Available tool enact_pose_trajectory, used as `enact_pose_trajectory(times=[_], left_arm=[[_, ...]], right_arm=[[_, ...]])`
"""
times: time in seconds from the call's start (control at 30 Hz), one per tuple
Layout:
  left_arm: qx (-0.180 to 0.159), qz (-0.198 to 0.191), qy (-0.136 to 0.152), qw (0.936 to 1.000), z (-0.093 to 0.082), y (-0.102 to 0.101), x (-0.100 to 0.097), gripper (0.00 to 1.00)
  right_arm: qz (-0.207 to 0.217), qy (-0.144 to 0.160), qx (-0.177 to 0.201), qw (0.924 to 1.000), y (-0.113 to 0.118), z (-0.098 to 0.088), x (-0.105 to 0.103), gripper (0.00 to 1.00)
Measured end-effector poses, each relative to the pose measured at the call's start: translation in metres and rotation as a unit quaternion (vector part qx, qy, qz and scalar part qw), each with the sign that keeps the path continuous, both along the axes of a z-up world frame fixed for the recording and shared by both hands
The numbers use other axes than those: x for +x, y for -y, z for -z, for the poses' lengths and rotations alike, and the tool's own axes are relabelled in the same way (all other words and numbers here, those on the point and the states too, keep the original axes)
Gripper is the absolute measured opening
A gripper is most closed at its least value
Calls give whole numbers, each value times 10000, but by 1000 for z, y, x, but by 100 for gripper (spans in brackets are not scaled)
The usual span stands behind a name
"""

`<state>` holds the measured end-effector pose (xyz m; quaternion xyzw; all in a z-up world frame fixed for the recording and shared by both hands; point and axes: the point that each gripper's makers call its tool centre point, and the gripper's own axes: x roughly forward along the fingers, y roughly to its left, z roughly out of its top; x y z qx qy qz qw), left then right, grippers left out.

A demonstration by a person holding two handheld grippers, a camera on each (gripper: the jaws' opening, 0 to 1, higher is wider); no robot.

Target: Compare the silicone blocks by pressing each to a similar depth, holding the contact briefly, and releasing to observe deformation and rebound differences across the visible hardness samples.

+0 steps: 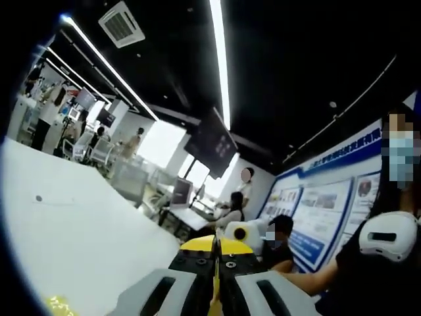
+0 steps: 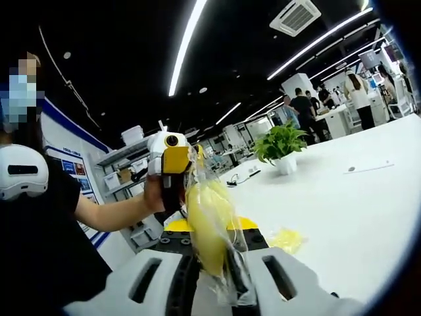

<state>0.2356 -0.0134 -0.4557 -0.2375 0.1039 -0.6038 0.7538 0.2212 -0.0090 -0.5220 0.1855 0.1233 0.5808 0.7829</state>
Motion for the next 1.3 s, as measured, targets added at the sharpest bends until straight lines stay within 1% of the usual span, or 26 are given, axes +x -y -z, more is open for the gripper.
enact_pose_trajectory(times=[0.13,0.2,0.3,0.33,0.43,0.53,0.57,0.67,0.8,0.83,0.87,0.93,0.97,1.03,1.17,1.23,1.27,1.3], left_arm=[[8,-20,19,10000,2,1,0,0],[-5,-20,20,10000,3,1,0,0],[-28,-66,36,10000,4,1,1,0],[-56,-65,23,10000,5,1,2,0],[-132,-90,-3,9999,5,1,3,0],[-224,-187,-102,9995,8,0,7,0],[-251,-185,-120,9994,10,0,7,0],[-286,-199,-133,9993,10,1,7,0],[-333,-237,-154,9990,9,-1,10,0],[-351,-244,-165,9990,9,-2,11,0],[-372,-249,-184,9988,9,-3,12,0],[-398,-283,-213,9986,10,-4,15,0],[-404,-296,-241,9985,12,-4,16,0],[-399,-347,-298,9982,16,-5,19,0],[-412,-406,-388,9976,22,-7,23,0],[-435,-464,-436,9970,26,-8,25,0],[-465,-473,-469,9967,27,-8,26,0],[-486,-497,-486,9964,29,-9,27,0]], right_arm=[[-10,-46,17,10000,1,2,0,8],[-9,51,11,10000,1,3,0,10],[18,24,26,10000,2,4,1,12],[84,321,-32,9994,2,4,3,12],[149,318,-28,9994,2,5,4,14],[133,346,-2,9993,2,8,7,17],[188,406,-42,9990,2,11,10,19],[376,356,-30,9987,7,16,17,25],[501,215,146,9984,16,16,22,29],[567,198,161,9981,18,17,24,31],[662,174,147,9975,21,19,26,35],[984,216,9,9949,30,26,35,44],[1168,249,-78,9928,35,31,40,51],[1348,239,-196,9904,41,38,42,55],[1595,270,-355,9862,51,47,44,58],[1762,394,-557,9820,57,55,44,56],[1891,437,-668,9787,60,61,44,56],[1943,423,-720,9774,62,64,44,56]])
